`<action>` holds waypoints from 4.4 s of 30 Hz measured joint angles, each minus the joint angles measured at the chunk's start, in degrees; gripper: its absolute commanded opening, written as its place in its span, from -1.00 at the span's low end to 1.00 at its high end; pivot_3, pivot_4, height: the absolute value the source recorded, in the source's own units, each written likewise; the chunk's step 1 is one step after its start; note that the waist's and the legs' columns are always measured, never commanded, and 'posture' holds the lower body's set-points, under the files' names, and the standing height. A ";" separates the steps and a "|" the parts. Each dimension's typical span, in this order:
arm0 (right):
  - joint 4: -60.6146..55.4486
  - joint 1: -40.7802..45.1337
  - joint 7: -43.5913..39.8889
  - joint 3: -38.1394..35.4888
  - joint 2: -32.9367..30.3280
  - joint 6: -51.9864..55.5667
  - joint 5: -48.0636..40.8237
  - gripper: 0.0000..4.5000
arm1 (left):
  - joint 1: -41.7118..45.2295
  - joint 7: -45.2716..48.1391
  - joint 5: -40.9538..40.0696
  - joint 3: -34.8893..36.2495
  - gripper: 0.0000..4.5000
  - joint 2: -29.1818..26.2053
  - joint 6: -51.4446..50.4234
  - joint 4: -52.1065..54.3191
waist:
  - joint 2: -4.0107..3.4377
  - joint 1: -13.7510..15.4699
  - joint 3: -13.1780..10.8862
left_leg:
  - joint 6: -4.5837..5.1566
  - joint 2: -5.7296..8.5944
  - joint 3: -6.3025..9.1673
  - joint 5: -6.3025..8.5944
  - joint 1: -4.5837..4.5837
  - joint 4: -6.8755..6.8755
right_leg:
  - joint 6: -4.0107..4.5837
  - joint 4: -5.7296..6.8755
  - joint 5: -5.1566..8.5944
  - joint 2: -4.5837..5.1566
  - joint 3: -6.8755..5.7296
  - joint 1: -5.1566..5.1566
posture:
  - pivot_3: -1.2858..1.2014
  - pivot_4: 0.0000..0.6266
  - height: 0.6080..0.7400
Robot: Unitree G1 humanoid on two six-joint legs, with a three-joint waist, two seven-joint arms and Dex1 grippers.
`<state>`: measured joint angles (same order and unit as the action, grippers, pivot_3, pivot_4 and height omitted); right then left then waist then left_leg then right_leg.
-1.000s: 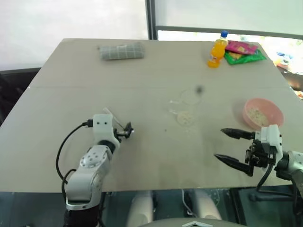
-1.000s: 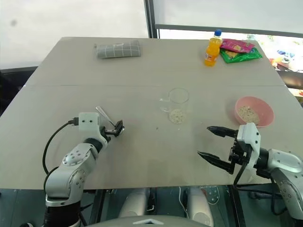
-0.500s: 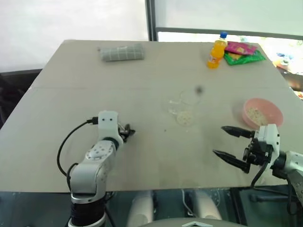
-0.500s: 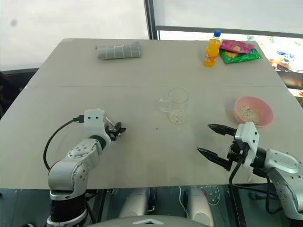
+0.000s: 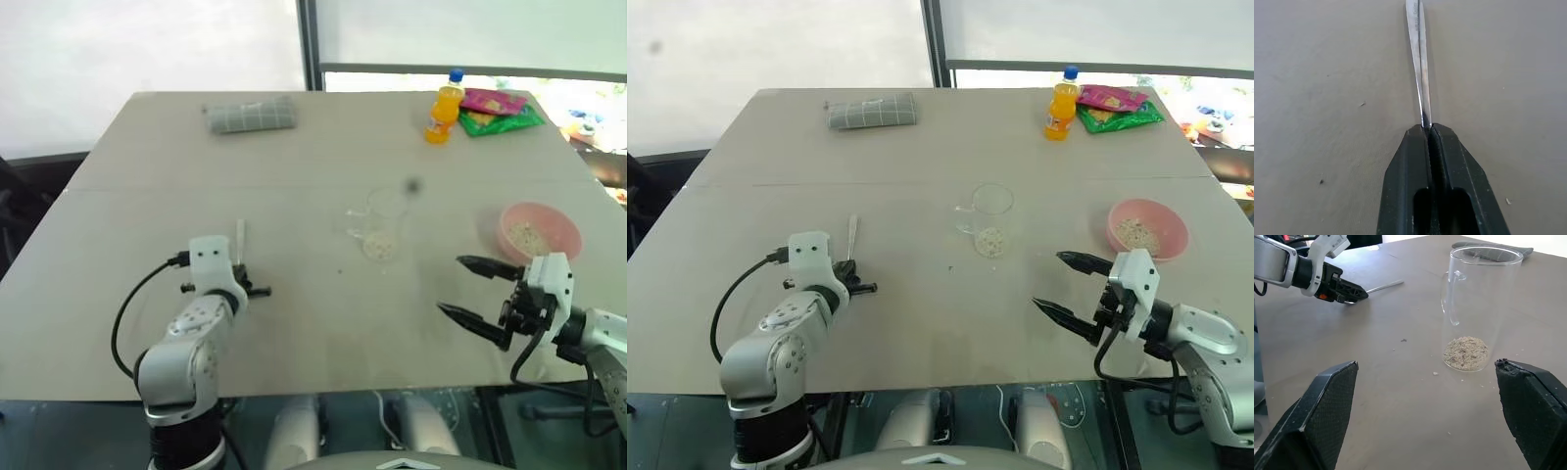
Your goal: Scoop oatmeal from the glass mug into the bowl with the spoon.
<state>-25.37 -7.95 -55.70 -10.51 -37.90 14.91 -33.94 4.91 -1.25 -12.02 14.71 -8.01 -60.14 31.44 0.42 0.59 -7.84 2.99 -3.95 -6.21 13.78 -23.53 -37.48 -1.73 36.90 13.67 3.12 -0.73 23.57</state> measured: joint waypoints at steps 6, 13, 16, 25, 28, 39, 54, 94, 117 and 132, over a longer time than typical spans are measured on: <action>0.16 1.08 0.99 1.04 0.47 1.88 -1.13 1.00 | -9.88 14.84 -6.36 1.22 -0.98 -1.97 17.60 -1.72 | 0.32 0.02 -0.18 | -0.01 -0.13 0.00 0.01 -0.18 -0.07 | 0.03 -0.02 -0.01 0.05 -0.02 0.10 | 0.03 -0.52 1.00; -6.29 1.40 5.95 3.40 0.24 13.67 -9.27 1.00 | -26.42 37.20 -8.43 -1.77 -0.98 -11.29 40.38 -0.88 | 0.51 0.03 -0.30 | -0.14 -0.24 -0.07 0.09 -0.24 -0.02 | 0.06 -0.06 0.00 0.48 -0.05 0.24 | 0.03 -0.52 1.00; -9.70 3.01 10.70 5.53 1.47 19.53 -13.53 1.00 | -30.01 43.43 -7.73 -4.87 -0.98 -13.73 47.79 -0.76 | 0.54 0.19 -0.32 | -0.30 -0.21 -0.08 0.19 -0.25 -0.03 | 0.05 -0.07 0.00 0.68 -0.12 0.31 | 0.03 -0.52 1.00; -5.10 14.07 35.78 11.34 14.96 40.38 -33.51 1.00 | -24.27 48.69 -3.13 -12.75 -0.98 -17.97 59.58 -4.18 | 0.54 0.02 -0.33 | -0.02 -0.18 -0.13 0.03 -0.35 -0.03 | 0.06 -0.06 -0.02 0.44 -0.14 0.30 | 0.03 -0.52 1.00; -2.55 17.99 40.52 11.32 18.26 41.79 -37.35 1.00 | -22.24 48.59 -1.86 -14.23 -0.98 -18.56 60.08 -5.38 | 0.54 -0.05 -0.33 | 0.00 -0.18 -0.15 0.02 -0.37 0.00 | 0.05 -0.07 -0.02 0.34 -0.13 0.32 | 0.03 -0.52 1.00; 2.68 23.16 47.83 14.17 23.34 43.68 -37.84 0.77 | -18.19 48.31 -0.44 -17.70 -1.00 -19.34 61.34 -8.37 | 0.53 -0.35 -0.33 | 0.00 -0.24 -0.16 0.02 -0.35 0.01 | 0.03 -0.05 -0.03 0.19 -0.12 0.31 | 0.03 -0.52 1.00; 2.39 23.22 49.57 13.89 24.64 43.30 -36.98 -1.00 | -18.48 48.82 -3.30 -18.06 -0.71 -19.81 61.44 -9.14 | 0.52 -1.42 -0.33 | 0.00 -0.28 -0.15 0.02 -0.33 0.02 | 0.02 -0.03 -0.03 0.14 -0.10 0.31 | 0.03 -0.52 1.00; -4.61 4.06 63.90 -8.96 6.83 27.62 -62.31 -1.00 | 25.09 40.82 -0.87 -17.49 -0.08 -0.27 67.32 -55.97 | 0.66 -0.96 -0.38 | 0.01 -0.11 0.00 0.01 -0.35 -0.10 | -0.27 -0.05 -0.18 -0.13 -0.01 0.16 | 0.03 -0.52 1.00; 1.49 37.43 65.15 -5.18 -8.04 28.02 -60.77 -1.00 | 26.46 38.37 2.23 -17.55 -0.98 1.19 70.21 -59.00 | 0.66 -0.99 -0.44 | 0.01 -0.17 -0.07 0.00 -0.36 -0.11 | -0.27 -0.03 -0.19 -0.13 0.02 0.19 | 0.03 -0.52 1.00; 0.42 42.77 44.86 11.48 -10.91 34.51 -33.30 -1.00 | 34.23 39.04 7.55 -20.96 -0.98 -1.67 69.14 -59.14 | 0.68 -0.85 -0.45 | 0.01 -0.17 -0.04 0.00 -0.70 -0.12 | -0.27 -0.08 -0.19 -0.13 -0.07 0.49 | 0.03 -0.52 1.00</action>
<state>-24.94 34.83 -10.84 0.97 -48.80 49.41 -67.24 39.14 37.79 -4.47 -6.24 -9.68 9.01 -27.70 1.10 -0.26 -8.29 3.00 -4.12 -6.25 13.78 -24.23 -37.60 -2.00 36.82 13.48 2.99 -0.80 24.06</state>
